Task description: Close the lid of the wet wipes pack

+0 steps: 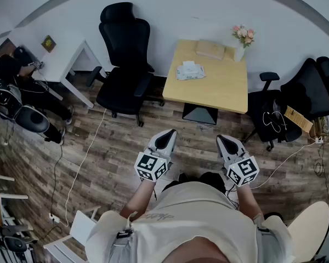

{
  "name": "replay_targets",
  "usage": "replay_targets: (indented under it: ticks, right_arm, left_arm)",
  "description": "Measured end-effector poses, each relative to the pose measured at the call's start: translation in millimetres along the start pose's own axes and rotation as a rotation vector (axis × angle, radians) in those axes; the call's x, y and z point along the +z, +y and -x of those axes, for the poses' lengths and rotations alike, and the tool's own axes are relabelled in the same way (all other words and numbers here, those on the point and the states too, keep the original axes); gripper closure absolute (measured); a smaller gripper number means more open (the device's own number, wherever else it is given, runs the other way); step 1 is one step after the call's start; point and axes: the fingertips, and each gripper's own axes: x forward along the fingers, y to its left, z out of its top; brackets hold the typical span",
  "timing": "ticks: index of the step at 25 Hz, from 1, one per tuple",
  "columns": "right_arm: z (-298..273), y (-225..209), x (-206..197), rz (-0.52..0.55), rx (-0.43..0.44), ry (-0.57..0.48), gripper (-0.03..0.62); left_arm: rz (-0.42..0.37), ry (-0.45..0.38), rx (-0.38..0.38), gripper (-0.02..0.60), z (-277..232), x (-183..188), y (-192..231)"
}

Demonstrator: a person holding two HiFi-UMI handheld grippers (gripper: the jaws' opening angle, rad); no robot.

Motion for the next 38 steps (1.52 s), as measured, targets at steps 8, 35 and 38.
replay_targets:
  ticks: [8, 35, 38]
  right_arm:
    - [-12, 14, 3, 0.013, 0.008, 0.019, 0.594]
    - [-92, -87, -20, -0.016, -0.025, 0.06, 0.594]
    - [-125, -115, -16, -0.035, 0.007, 0.043, 0.594]
  left_arm:
    - [0.019, 0.007, -0.003, 0.565, 5, -6, 18]
    - [0.035, 0.085, 0.051, 0.565, -73, -18, 66]
    - [-0.002, 0.098, 0.072, 0.565, -105, -2, 86]
